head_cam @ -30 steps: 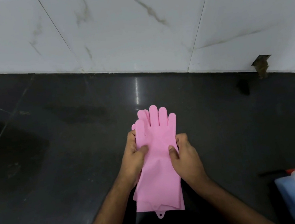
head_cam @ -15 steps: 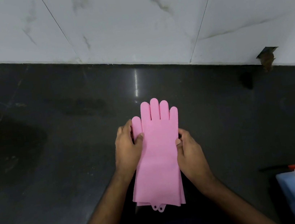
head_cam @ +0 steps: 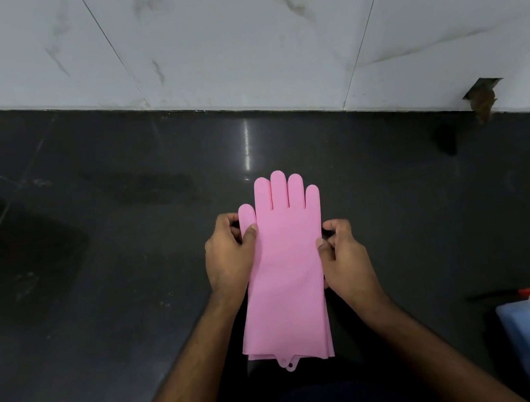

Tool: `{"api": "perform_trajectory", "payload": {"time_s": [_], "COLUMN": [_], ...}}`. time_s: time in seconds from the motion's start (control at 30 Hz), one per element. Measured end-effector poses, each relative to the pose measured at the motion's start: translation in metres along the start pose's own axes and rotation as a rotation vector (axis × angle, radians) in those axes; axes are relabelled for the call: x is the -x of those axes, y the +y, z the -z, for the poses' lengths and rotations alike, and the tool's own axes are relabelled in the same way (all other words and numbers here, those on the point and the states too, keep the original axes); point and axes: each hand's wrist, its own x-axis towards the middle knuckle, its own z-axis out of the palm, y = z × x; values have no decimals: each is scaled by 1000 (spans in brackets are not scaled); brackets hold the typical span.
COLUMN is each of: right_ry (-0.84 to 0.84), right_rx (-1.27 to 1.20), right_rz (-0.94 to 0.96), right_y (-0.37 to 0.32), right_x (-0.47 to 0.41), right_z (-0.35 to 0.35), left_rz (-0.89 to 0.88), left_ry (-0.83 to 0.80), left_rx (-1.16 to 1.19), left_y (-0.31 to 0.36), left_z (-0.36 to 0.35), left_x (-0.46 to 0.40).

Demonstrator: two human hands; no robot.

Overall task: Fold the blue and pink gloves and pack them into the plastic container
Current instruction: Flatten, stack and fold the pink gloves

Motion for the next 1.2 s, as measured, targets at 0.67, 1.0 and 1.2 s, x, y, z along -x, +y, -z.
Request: {"api": "perform_trajectory", "payload": {"time_s": [0.67, 1.0, 1.2], "right_ry": [-163, -125, -129], "right_rx": [-83, -31, 124], "right_rz": [18, 174, 381], "right_y": [29, 39, 44], "right_x": [82, 85, 92], "right_z": [12, 11, 9], "left_rz": [63, -43, -165], "left_ry": [-71, -43, -68], "left_rx": [241, 120, -76], "left_y": [-47, -48, -50], "left_z": [33, 31, 25], "left_x": [132, 136, 148]}}
